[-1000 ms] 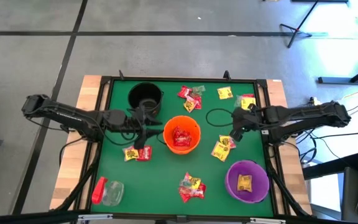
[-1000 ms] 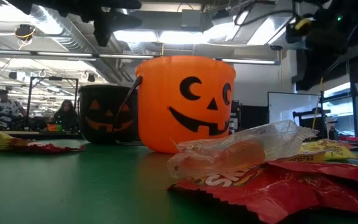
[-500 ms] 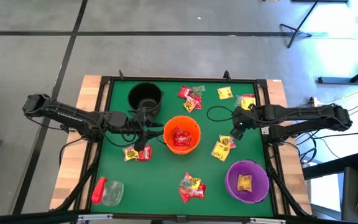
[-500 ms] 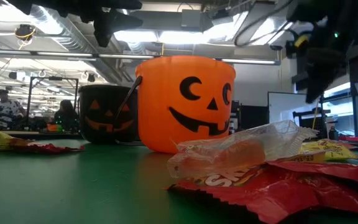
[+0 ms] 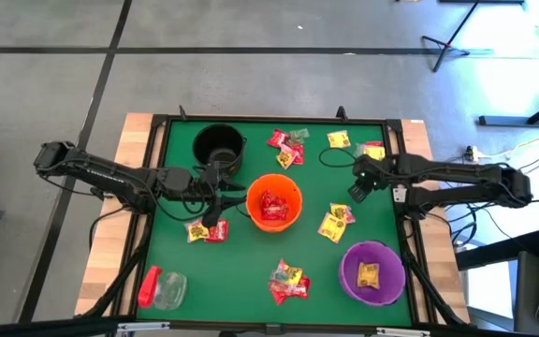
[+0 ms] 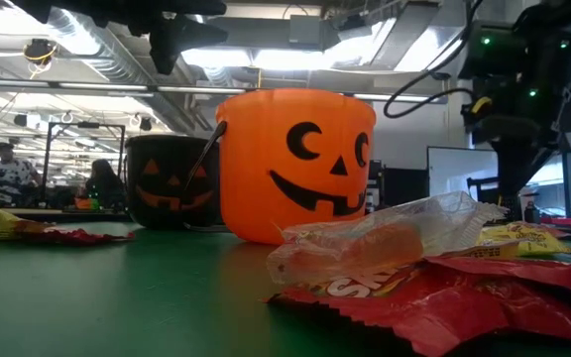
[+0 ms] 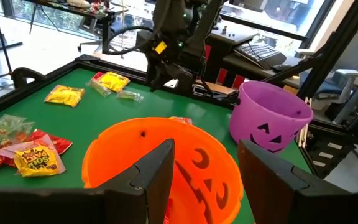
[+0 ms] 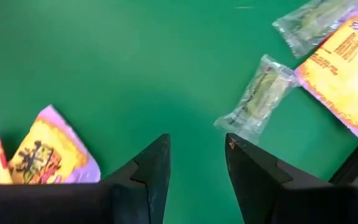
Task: Sort candy
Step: Put the green candy into the orange bin
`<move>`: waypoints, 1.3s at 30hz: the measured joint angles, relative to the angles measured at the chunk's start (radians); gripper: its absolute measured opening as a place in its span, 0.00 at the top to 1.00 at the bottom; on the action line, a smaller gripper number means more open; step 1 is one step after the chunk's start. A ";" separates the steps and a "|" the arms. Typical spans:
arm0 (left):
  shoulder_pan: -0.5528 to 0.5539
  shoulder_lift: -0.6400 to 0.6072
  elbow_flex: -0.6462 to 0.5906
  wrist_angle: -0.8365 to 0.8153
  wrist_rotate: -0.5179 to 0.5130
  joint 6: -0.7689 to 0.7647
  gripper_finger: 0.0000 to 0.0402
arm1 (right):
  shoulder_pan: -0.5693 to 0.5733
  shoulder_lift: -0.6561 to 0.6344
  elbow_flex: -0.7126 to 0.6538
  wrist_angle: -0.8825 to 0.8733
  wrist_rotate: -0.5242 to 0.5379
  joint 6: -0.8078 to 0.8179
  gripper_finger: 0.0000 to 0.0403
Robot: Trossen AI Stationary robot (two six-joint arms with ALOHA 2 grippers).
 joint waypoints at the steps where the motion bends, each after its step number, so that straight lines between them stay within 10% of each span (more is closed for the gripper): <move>1: 0.000 0.000 0.000 0.000 -0.001 0.000 0.58 | -0.012 0.000 0.000 0.001 -0.008 -0.003 0.62; 39: 0.000 0.000 0.000 0.016 -0.012 0.000 0.58 | -0.352 0.209 0.000 0.123 -0.081 -0.056 0.62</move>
